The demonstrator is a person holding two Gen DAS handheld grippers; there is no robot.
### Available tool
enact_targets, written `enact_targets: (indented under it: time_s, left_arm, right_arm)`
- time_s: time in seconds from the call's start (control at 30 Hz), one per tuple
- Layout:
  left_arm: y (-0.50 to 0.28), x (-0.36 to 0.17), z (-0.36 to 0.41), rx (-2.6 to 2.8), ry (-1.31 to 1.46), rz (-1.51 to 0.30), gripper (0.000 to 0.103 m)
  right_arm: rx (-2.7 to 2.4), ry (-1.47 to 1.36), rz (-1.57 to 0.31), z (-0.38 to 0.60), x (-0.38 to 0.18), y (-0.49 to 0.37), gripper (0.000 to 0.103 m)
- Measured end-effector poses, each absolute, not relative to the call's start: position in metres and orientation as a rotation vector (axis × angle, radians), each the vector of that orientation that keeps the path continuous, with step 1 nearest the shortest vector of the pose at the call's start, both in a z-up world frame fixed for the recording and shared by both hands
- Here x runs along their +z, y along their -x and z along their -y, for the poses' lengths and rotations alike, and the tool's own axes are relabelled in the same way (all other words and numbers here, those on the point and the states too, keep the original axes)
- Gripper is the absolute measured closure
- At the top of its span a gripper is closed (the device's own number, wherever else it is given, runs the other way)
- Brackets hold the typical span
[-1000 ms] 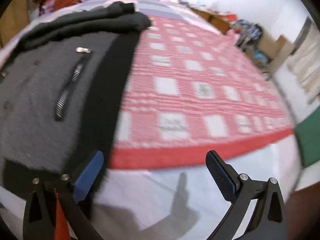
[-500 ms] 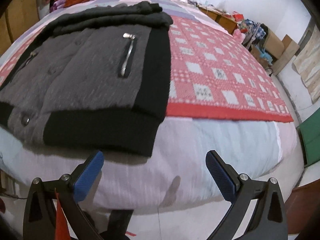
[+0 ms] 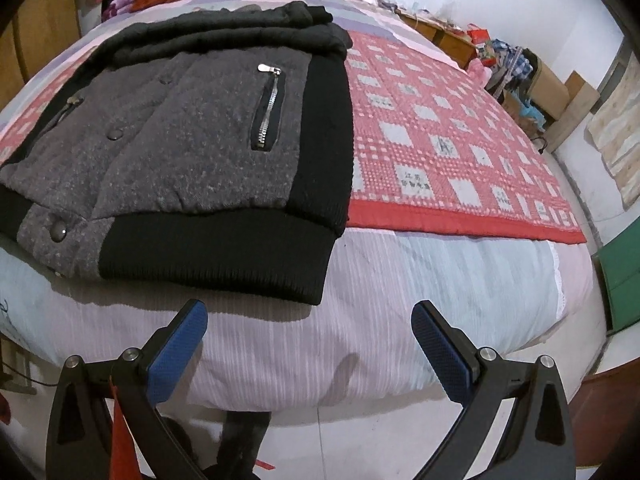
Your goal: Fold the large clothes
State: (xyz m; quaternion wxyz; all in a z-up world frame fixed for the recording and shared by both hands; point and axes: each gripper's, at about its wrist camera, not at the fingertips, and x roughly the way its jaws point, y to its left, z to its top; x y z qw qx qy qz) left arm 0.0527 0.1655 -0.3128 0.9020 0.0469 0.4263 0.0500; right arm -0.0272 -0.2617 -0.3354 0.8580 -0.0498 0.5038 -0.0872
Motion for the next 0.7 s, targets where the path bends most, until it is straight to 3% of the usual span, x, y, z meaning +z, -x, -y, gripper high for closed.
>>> enact_targets:
  time_s: [0.43,0.7]
  left_arm:
    - [-0.095,-0.301,-0.155,0.075,-0.019,-0.9,0.017]
    - [-0.094,-0.306,-0.156,0.082,-0.031,-0.911,0.017]
  right_arm:
    - [-0.204,0.155,-1.034,0.253,-0.349,0.024,0.001]
    - [-0.421,0.079,-0.96,0.299,-0.345,0.005,0.001]
